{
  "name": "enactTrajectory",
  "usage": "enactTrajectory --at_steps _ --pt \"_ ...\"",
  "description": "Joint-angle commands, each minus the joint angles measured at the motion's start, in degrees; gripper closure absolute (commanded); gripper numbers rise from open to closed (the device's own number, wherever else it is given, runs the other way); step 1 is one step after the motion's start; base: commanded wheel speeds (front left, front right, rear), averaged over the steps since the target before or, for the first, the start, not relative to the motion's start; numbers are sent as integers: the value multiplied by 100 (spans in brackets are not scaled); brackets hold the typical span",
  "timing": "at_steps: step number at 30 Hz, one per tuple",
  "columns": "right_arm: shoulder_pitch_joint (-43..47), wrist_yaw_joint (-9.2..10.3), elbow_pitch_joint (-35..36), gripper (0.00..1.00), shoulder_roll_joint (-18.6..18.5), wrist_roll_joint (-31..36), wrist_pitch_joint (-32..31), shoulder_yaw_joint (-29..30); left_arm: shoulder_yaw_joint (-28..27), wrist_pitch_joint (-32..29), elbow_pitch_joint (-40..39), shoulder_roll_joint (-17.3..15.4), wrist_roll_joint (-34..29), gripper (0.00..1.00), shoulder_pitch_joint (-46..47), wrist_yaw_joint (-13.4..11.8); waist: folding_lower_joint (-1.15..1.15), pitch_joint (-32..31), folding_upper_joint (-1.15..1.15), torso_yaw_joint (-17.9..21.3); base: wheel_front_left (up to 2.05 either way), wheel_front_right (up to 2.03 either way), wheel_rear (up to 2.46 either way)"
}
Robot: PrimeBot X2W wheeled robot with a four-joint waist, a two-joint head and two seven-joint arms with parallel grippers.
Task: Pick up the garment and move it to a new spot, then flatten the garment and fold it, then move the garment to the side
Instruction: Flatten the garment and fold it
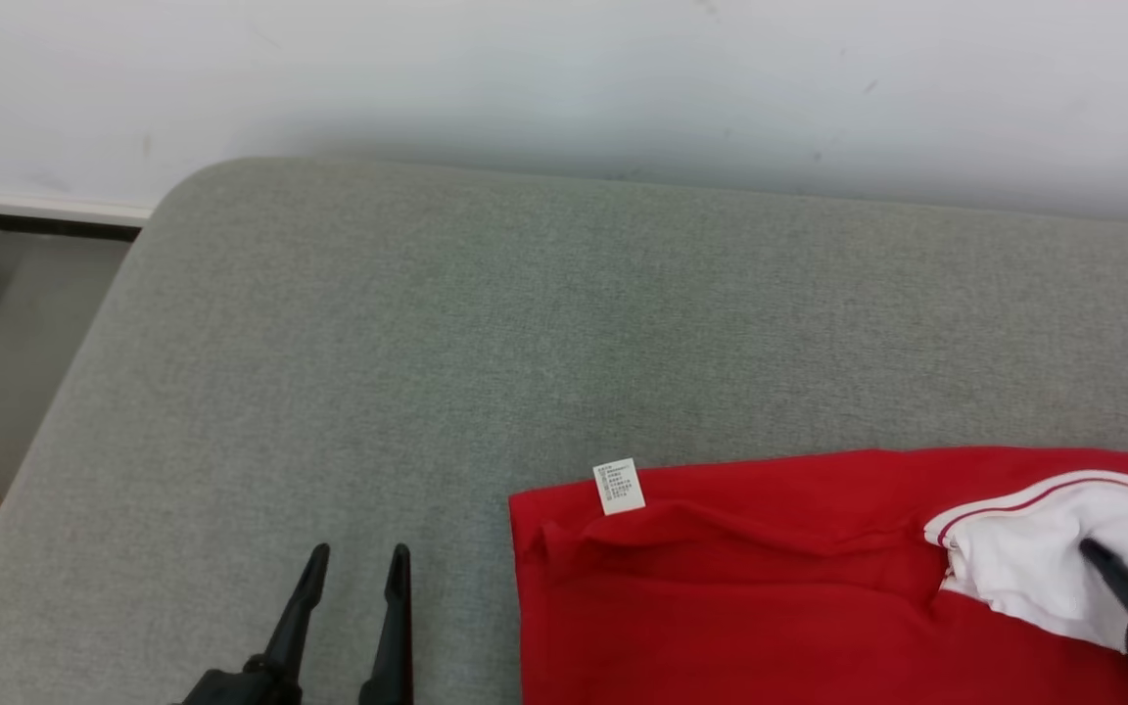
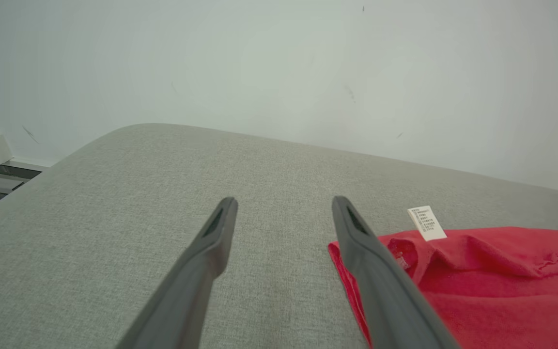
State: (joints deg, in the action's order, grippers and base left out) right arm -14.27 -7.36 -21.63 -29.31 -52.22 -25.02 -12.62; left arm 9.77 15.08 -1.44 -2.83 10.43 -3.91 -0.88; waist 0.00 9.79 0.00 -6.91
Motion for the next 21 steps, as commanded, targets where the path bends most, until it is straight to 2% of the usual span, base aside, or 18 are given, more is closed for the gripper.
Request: enactTrajectory --at_steps 1,10,14,15,21 --pt "-119 -19 -51 100 -172 -89 158 -25 -67 5 9 -19 26 0 -80 -20 0 -66 0 79 0 0 0" --pt "-297 -12 -20 100 -905 -442 657 102 -151 5 78 -18 103 0 -193 -48 0 -286 0 342 0 0 0" --pt "-218 -12 23 100 -1392 -632 672 320 -142 5 94 -19 149 0 -267 -65 0 -362 0 429 0 0 0" --pt "-218 -12 23 100 -1392 -632 672 320 -142 5 94 -19 149 0 -267 -65 0 -362 0 429 0 0 0" --pt "40 -12 269 100 -1923 -712 499 696 -144 2 80 -18 192 0 -265 -76 0 -327 0 539 0 0 0"
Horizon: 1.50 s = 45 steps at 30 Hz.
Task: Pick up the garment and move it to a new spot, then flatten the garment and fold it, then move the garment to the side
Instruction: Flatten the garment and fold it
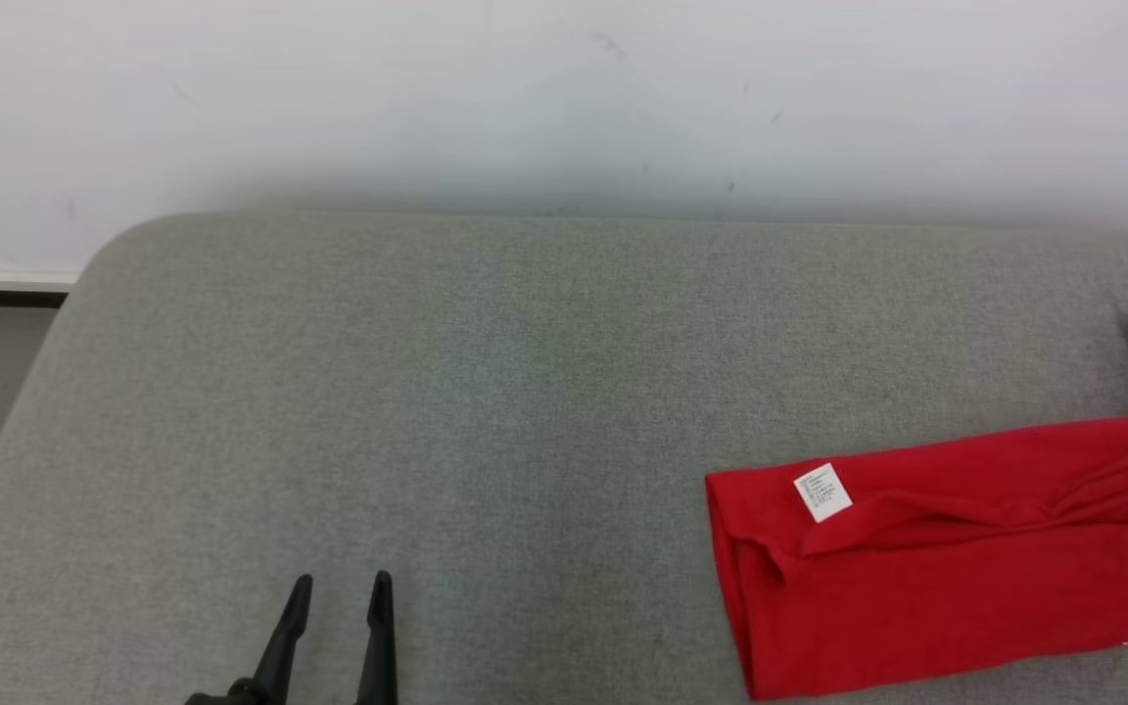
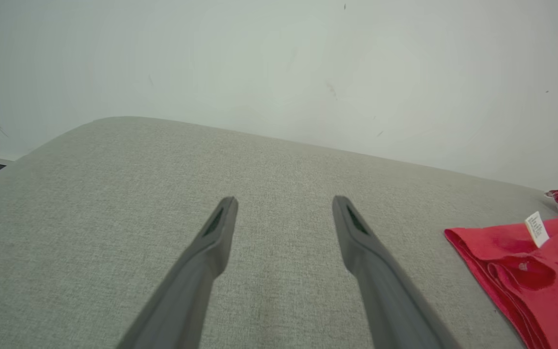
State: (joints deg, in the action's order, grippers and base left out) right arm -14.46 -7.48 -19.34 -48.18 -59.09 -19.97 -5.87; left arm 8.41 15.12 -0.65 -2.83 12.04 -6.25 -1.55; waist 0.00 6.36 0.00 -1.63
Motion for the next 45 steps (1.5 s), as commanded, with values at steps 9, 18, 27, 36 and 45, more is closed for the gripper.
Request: enactTrajectory --at_steps 9,18,27,36,45 --pt "130 0 1123 100 -167 -104 -864 -159 121 -2 58 -19 181 0 171 -42 0 173 0 -28 0 0 0" --pt "197 0 2421 100 -53 -253 -2198 -1091 212 -2 126 -19 336 0 249 -137 0 288 0 -381 0 0 0" --pt "-358 0 2641 100 533 -42 -2789 -1854 266 -2 201 -20 398 0 341 -147 0 343 0 -632 0 0 0" --pt "-666 0 2317 86 981 168 -2704 -2284 309 -2 241 -19 447 0 355 -188 0 365 0 -801 0 0 0" --pt "-681 -1 2063 0 1294 162 -2401 -2446 266 -2 290 -19 425 0 262 -202 0 255 0 -790 0 0 0"
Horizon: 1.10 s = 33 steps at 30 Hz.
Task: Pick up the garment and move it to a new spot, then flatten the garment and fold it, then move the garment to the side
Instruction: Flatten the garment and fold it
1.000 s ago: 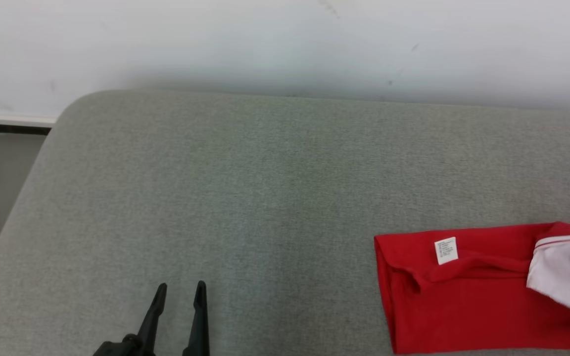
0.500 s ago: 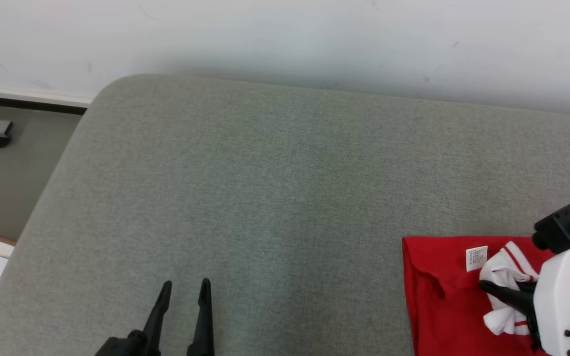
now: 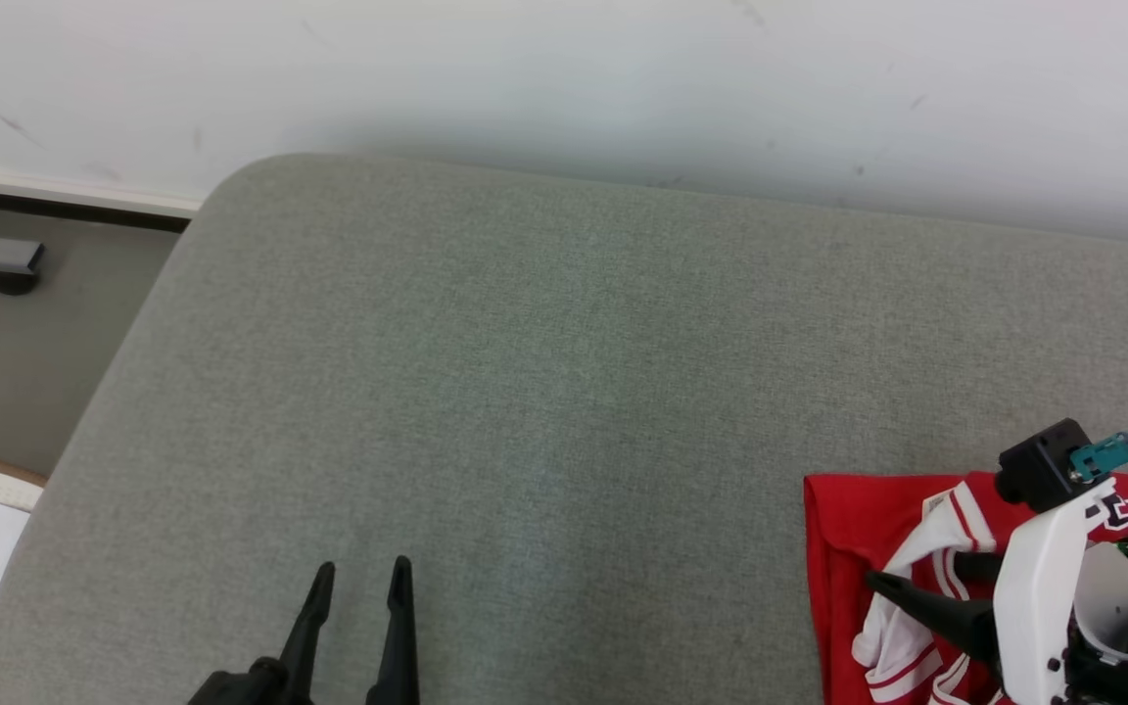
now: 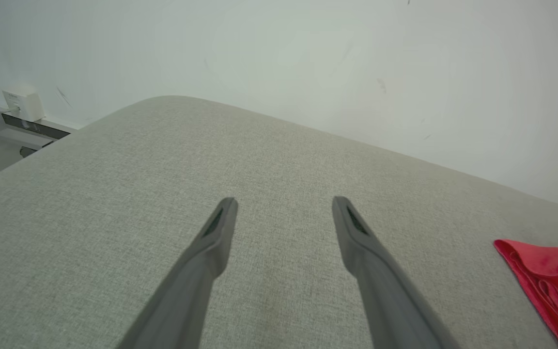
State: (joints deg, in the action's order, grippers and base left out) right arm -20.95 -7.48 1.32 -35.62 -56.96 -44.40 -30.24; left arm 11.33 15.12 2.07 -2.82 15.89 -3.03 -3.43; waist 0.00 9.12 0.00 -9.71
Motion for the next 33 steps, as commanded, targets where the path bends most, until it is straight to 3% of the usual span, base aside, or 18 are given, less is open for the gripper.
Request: enactTrajectory --at_steps 1,7,14,23,33 --pt "-45 -1 42 0 70 -93 89 -40 -36 -2 20 -20 27 0 -73 -2 0 -40 0 29 0 0 0" --pt "-53 -1 265 0 286 -235 684 -24 -109 -2 19 -21 -35 0 -185 19 0 -185 0 123 0 0 0" --pt "395 -1 832 0 125 -429 1349 83 -214 -2 -42 -20 -68 0 -343 -11 0 -329 0 260 0 0 0" --pt "1043 -1 1223 0 -308 -451 1584 257 -361 -2 -48 -20 -36 0 -432 23 0 -415 0 509 0 0 0" --pt "961 -1 1078 0 -145 -211 1716 250 -285 -2 -40 -21 15 0 -374 3 0 -479 0 539 0 0 0"
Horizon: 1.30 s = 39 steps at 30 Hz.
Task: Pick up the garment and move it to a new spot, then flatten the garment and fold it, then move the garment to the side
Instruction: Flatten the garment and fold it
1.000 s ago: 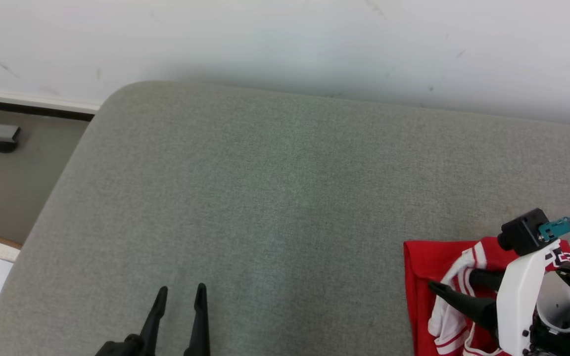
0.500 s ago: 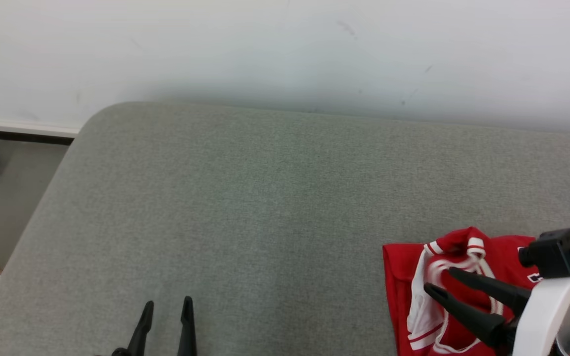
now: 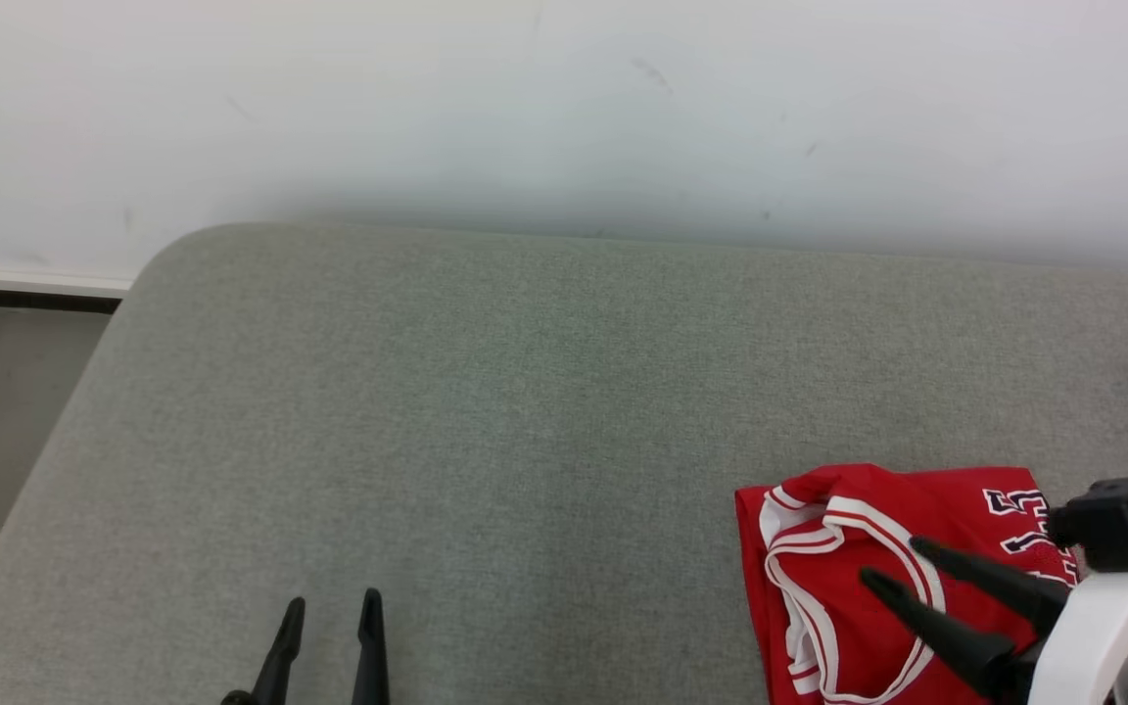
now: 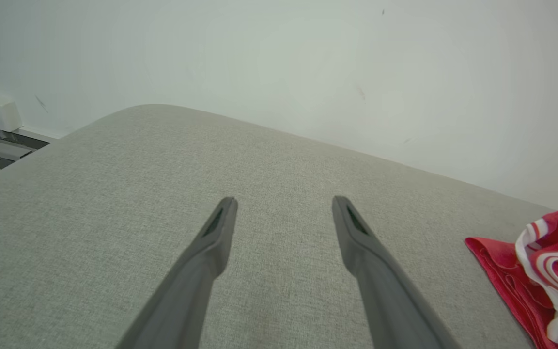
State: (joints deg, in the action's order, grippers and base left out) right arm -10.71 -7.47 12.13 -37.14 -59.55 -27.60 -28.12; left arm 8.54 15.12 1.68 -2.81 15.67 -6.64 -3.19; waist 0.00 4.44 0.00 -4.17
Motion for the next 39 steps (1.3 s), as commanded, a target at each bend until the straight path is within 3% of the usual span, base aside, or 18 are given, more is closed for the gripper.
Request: enactTrajectory --at_steps 1,7,13,18,19,21,22,39 --pt "-51 -2 -5 0 -4 112 127 91 -9 -2 -7 -22 32 0 -35 -20 0 -29 0 -29 0 0 0" --pt "283 -1 -220 0 -39 959 1270 802 -37 -2 -40 -21 5 0 -186 -36 0 -165 0 -61 0 0 0" --pt "931 -1 -959 0 353 2237 2691 1922 -39 -2 -106 -20 -27 0 -325 -58 0 -312 0 18 0 0 0" --pt "1277 -1 -1435 0 768 2988 3325 2354 -53 -2 -137 -21 -111 0 -335 -13 0 -261 0 128 0 0 0" --pt "1307 -1 -1552 17 821 3119 3394 2350 -57 -2 -141 -21 -123 0 -306 3 0 -231 0 139 0 0 0" --pt "1309 -1 -1786 81 937 3313 3461 2280 -59 -2 -129 -22 -158 0 -245 22 0 -173 0 148 0 0 0" --pt "1267 -1 -1885 97 984 3376 3476 2213 -61 -2 -122 -22 -167 0 -213 38 0 -139 0 147 0 0 0" --pt "-739 0 -3782 100 1747 3942 3083 337 162 -2 -15 -22 -163 0 191 134 0 487 0 -237 0 0 0"
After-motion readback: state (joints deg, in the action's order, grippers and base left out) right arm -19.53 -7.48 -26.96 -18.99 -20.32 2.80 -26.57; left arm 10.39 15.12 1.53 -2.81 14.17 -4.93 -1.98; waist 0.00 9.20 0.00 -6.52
